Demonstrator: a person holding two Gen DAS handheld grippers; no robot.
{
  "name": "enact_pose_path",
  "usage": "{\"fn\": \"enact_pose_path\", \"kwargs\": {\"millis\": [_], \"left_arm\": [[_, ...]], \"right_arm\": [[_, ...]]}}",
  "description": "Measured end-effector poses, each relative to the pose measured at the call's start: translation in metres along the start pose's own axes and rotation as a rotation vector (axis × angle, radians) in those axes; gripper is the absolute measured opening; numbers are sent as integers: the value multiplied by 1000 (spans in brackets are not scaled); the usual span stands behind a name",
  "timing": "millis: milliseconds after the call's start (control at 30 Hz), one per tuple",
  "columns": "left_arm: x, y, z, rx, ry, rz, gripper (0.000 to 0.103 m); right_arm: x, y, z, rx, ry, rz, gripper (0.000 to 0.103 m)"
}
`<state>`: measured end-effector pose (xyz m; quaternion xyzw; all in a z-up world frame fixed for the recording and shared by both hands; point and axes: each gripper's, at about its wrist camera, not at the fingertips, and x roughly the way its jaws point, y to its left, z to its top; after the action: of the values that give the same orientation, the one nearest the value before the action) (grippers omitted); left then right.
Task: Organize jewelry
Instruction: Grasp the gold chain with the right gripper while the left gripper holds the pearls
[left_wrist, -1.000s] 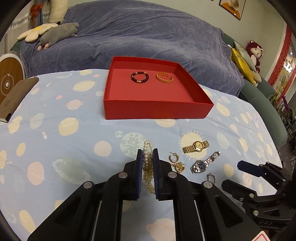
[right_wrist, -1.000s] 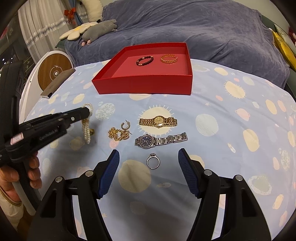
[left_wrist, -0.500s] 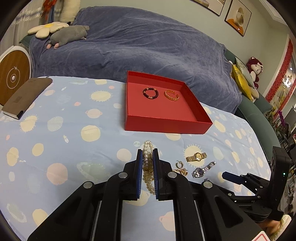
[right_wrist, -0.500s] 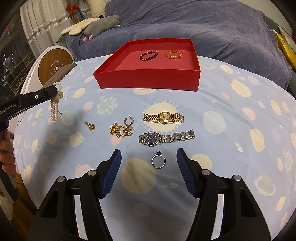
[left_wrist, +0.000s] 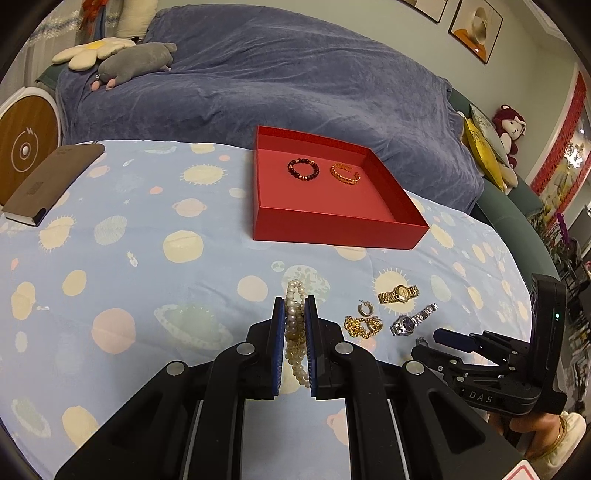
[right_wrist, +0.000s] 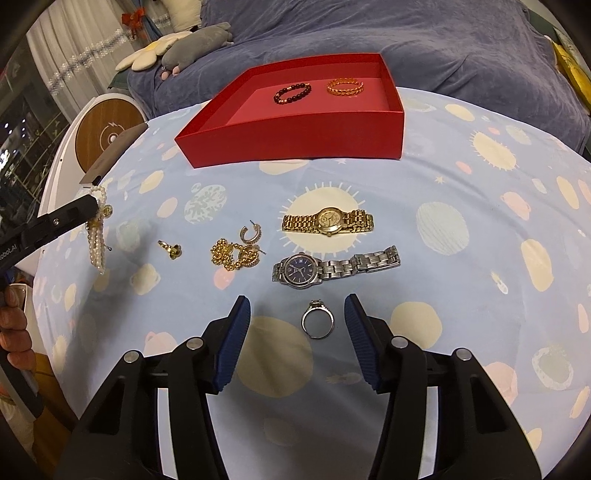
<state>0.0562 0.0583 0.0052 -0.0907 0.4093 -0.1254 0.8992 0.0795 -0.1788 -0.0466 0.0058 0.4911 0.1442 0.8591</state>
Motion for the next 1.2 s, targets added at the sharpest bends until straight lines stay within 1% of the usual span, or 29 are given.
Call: {"fn": "enact_pose_path", "kwargs": {"millis": [233,433,533,667,867,1000,1033,1200], "left_arm": [[0,9,-4,-10,5,14,8],[-1,10,-5,-3,9,12,8],[0,10,-6,-3,13,14,8],[1,9,-6,-7,17,13,8],[1,7,-7,-3,18,9,8],[1,7,-6,-4,18,9,8],[2,8,-7,-7,18,9,8],[0,11,-8,-18,16,5,8]], "right_arm": [[6,2,-4,-13,19,-11,52],[7,-2,-6,-18,6,-32,43],[6,-2,-5,-18,-4,-37,43],[3,3,-1,-17,-16,-6,43],[9,28,8,-59,-26,59,42],[18,43,13,-90,-27,87,33],[21,46,14,-97,-26,90,31],[36,47,19,-89,-11,71,31]]}}
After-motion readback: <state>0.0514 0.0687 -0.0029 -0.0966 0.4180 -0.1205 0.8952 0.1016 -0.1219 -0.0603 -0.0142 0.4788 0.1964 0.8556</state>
